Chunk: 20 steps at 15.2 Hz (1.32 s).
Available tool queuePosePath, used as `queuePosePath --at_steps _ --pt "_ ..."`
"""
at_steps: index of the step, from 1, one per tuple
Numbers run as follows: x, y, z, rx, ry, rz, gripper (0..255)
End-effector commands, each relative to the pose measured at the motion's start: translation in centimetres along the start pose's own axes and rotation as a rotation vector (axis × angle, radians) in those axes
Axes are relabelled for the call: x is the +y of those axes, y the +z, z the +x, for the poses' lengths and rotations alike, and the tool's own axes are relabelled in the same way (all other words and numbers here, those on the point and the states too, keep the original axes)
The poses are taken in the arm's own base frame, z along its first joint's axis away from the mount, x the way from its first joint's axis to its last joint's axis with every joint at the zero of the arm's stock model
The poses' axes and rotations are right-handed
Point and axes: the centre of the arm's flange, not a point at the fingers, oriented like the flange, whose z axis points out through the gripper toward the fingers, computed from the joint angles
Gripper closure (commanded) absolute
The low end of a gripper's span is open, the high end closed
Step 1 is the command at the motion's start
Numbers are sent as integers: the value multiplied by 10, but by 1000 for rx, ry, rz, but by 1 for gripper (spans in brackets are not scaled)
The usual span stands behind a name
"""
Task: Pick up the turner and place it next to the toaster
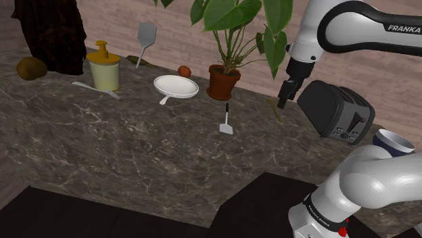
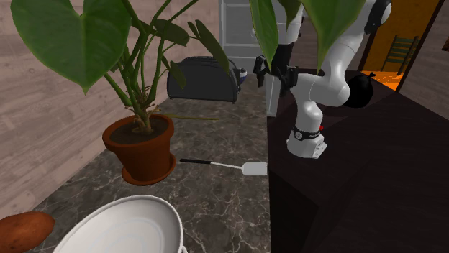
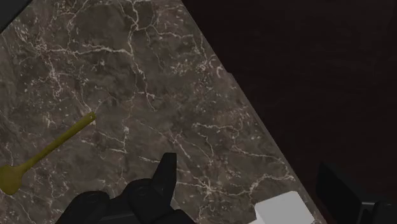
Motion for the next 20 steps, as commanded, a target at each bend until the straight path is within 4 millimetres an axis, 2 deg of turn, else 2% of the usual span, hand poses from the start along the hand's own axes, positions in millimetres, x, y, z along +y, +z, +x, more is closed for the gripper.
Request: queuePosePath --at_steps 1,6,11,15,20 --pt "0 0 0 0 0 0 0" --pt "-16 34 49 21 227 29 0" --pt "-22 67 101 42 453 58 0" --pt "-18 92 143 59 635 81 0" --pt "-4 123 195 80 861 110 0"
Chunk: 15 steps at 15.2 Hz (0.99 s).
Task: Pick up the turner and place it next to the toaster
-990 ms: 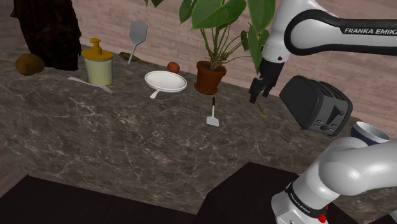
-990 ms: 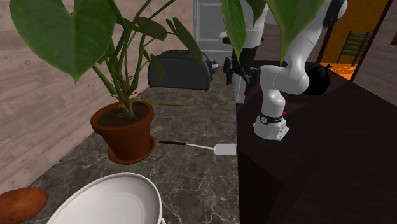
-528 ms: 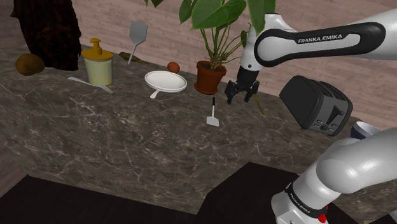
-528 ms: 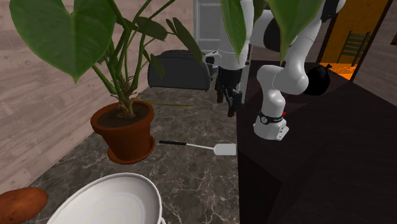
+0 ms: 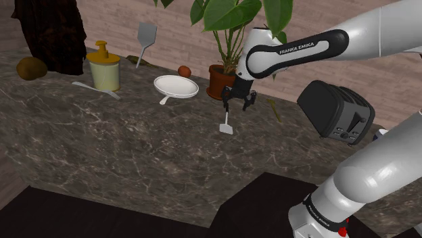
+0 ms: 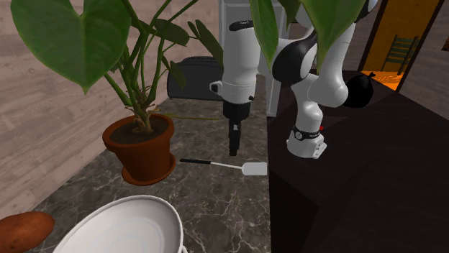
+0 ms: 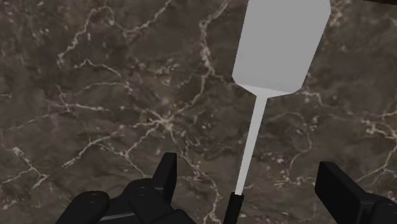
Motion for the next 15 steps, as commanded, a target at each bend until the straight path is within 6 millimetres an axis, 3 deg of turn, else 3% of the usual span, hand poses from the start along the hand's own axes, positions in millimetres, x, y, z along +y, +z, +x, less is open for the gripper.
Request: queuePosePath --at_steps 1,2,10,15 --pt "-6 15 21 10 96 14 0" --pt "-9 22 31 14 142 20 0" --pt "-10 62 32 14 142 20 0" --pt "-10 62 32 14 142 20 0"
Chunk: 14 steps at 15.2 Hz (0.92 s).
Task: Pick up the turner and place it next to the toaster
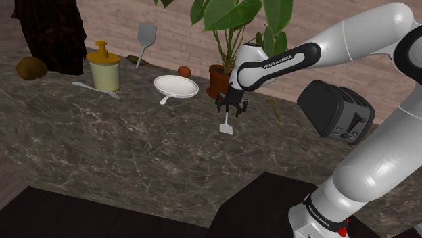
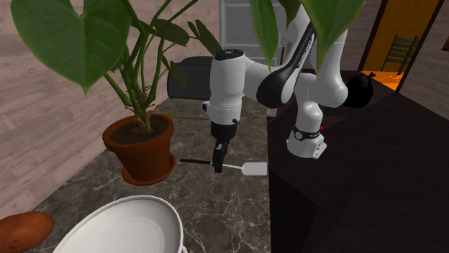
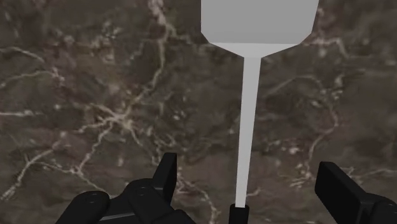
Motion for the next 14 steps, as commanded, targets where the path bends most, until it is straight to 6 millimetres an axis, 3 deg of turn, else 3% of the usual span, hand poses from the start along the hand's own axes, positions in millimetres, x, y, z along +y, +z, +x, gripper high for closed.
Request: queuePosePath --at_steps 1,3,4,14 --pt "0 0 0 0 0 0 0" --pt "0 0 0 0 0 0 0" --pt "0 0 0 0 0 0 255" --pt "0 -5 0 0 0 0 255"
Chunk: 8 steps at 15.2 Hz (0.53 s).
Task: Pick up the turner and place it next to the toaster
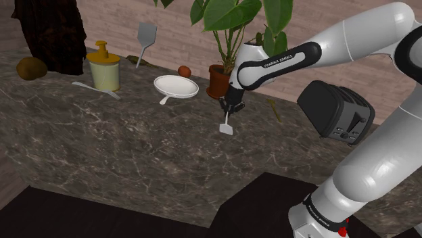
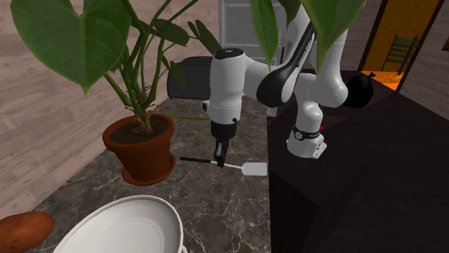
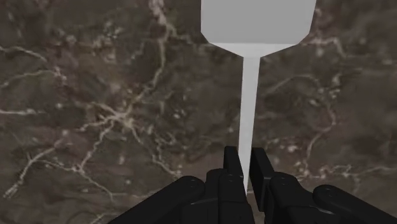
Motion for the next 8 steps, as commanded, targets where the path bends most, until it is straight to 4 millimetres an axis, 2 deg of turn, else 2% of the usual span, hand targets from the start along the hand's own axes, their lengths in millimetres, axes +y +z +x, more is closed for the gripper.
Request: queuePosePath --at_steps 1,8 --pt "0 -8 0 0 0 0 255" --pt "0 -45 3 0 0 0 255"
